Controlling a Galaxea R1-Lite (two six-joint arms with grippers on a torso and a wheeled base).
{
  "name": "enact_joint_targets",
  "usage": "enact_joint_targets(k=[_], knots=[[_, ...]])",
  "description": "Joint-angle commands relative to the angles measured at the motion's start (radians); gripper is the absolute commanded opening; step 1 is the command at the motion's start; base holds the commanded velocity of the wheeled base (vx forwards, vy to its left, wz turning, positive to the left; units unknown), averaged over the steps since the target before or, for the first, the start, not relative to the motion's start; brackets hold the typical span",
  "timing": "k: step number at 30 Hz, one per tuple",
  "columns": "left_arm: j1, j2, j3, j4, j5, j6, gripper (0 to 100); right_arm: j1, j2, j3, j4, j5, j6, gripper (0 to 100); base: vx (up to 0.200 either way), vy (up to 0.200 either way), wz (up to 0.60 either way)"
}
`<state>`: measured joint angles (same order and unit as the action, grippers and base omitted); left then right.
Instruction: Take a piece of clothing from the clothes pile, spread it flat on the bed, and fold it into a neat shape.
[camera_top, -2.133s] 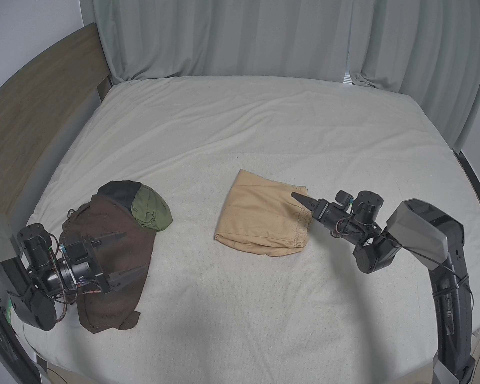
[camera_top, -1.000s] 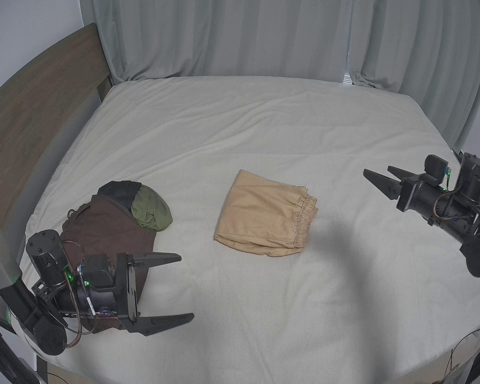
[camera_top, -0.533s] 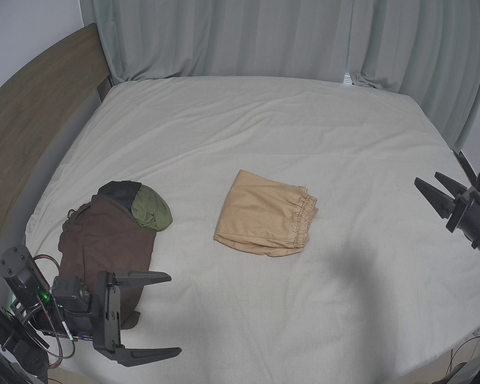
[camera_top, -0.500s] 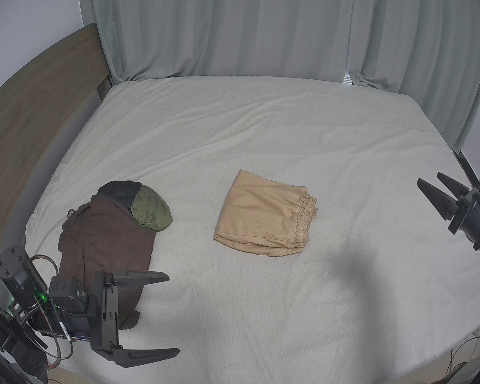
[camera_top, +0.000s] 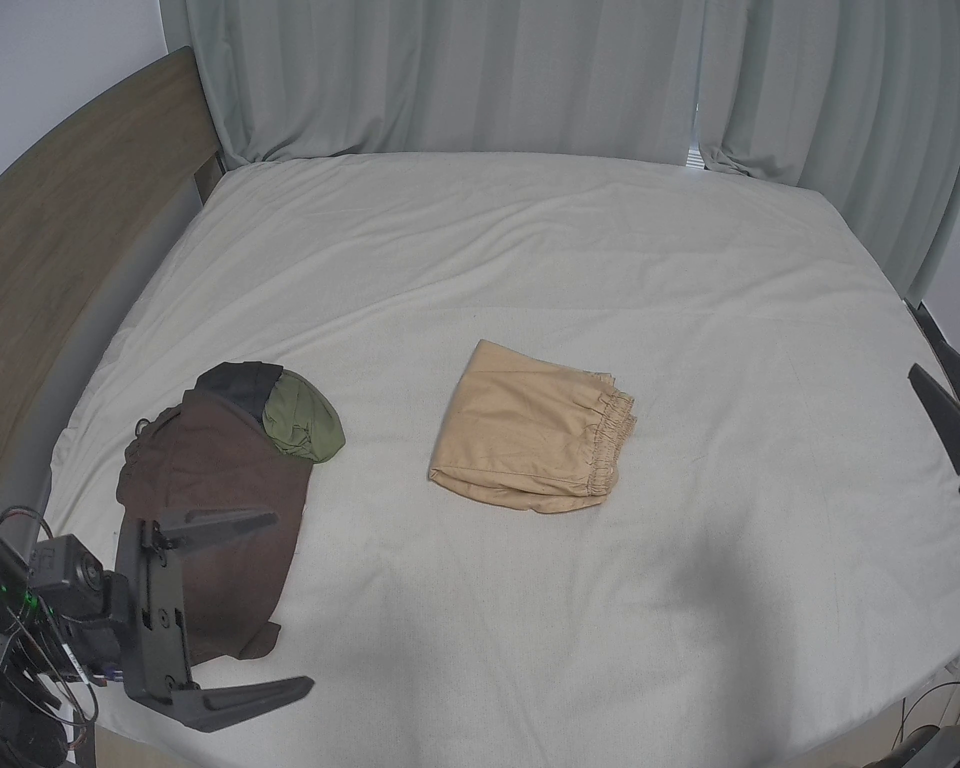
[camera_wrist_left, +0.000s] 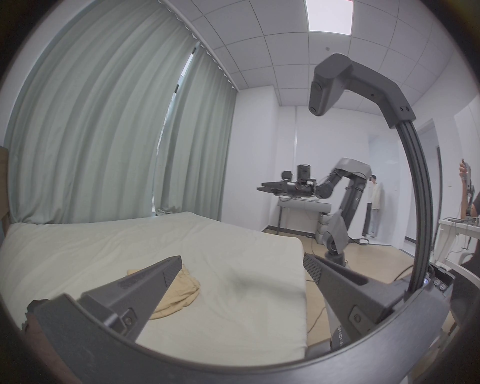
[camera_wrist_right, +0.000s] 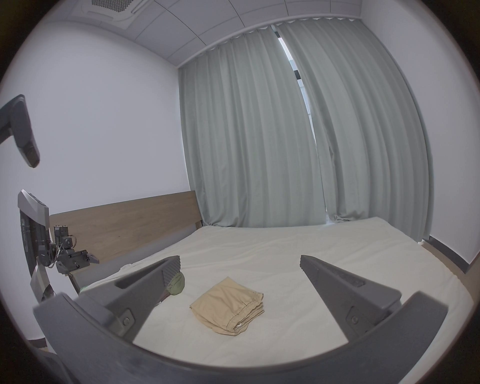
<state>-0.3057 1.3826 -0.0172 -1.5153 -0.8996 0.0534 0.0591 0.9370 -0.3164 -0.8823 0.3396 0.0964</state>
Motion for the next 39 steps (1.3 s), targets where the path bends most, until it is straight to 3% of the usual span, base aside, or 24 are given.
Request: enact_joint_targets(k=[1, 6, 18, 22, 30, 39], knots=[[-0.001, -0.122, 0.017, 0.032, 0.07, -0.035, 100, 0.002, -0.129, 0.06, -0.001, 0.001, -0.001, 100, 0.0, 0.0, 0.0], [-0.001, -0.229, 0.017, 0.109, 0.166, -0.04, 100, 0.001, -0.236, 0.132, 0.0, -0.001, 0.002, 100, 0.0, 0.0, 0.0], [-0.003, -0.471, 0.017, 0.303, 0.185, -0.029, 100, -0.03, -0.397, 0.186, 0.005, 0.003, 0.002, 100, 0.0, 0.0, 0.0], [-0.001, -0.616, 0.017, 0.403, 0.261, -0.037, 100, -0.032, -0.492, 0.211, 0.043, 0.006, 0.006, 100, 0.0, 0.0, 0.0], [-0.003, -0.882, 0.016, 0.632, 0.33, -0.063, 100, -0.036, -0.61, 0.253, 0.121, 0.012, 0.008, 100, 0.0, 0.0, 0.0], [0.0, -0.958, 0.016, 0.664, 0.344, -0.083, 100, -0.038, -0.721, 0.278, 0.2, 0.012, 0.013, 100, 0.0, 0.0, 0.0]])
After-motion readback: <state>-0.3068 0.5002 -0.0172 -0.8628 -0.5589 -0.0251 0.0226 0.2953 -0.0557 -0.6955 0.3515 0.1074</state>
